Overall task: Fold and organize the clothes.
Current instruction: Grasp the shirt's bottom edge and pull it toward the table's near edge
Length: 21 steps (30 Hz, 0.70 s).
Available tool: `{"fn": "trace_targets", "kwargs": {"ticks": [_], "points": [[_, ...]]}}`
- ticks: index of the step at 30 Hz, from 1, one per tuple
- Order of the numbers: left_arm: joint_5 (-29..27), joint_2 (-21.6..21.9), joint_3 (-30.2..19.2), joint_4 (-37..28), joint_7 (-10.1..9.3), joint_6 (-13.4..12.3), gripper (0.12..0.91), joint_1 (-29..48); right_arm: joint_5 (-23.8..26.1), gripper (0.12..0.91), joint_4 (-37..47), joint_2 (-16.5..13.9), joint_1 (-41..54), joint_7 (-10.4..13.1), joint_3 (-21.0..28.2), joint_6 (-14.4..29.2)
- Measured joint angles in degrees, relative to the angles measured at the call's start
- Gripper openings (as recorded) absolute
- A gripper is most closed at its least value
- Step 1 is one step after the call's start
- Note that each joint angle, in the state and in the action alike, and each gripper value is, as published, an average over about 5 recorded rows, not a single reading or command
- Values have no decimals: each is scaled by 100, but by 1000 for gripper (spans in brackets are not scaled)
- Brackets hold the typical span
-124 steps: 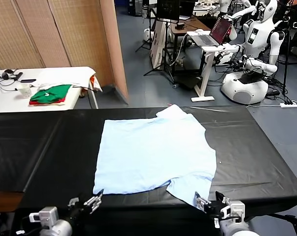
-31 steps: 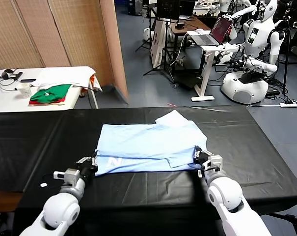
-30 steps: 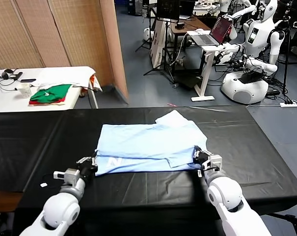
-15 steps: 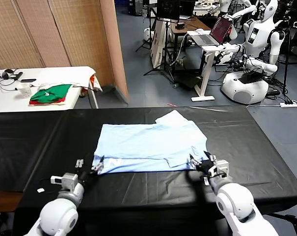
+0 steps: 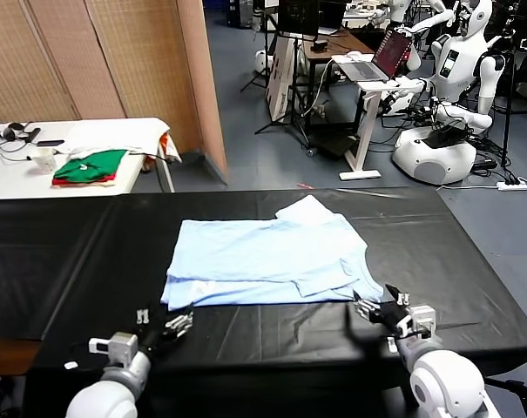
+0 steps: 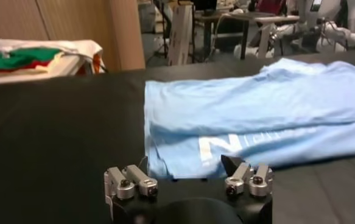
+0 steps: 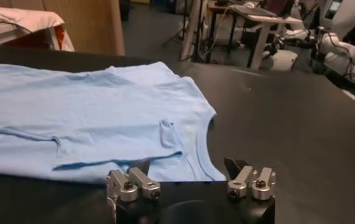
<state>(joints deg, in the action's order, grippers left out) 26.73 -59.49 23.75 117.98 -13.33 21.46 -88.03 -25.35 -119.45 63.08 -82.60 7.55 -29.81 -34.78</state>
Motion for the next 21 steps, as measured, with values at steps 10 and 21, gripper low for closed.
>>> {"fn": "trace_targets", "kwargs": {"ticks": [10,21], "points": [[23,35,17,-27,4,-7,627,-68,3,410,173,-8,163,-32,89,16],[38,192,104,119,-28,0,150,-198,-158,142,-27,-229,38,35,44,-245]]}}
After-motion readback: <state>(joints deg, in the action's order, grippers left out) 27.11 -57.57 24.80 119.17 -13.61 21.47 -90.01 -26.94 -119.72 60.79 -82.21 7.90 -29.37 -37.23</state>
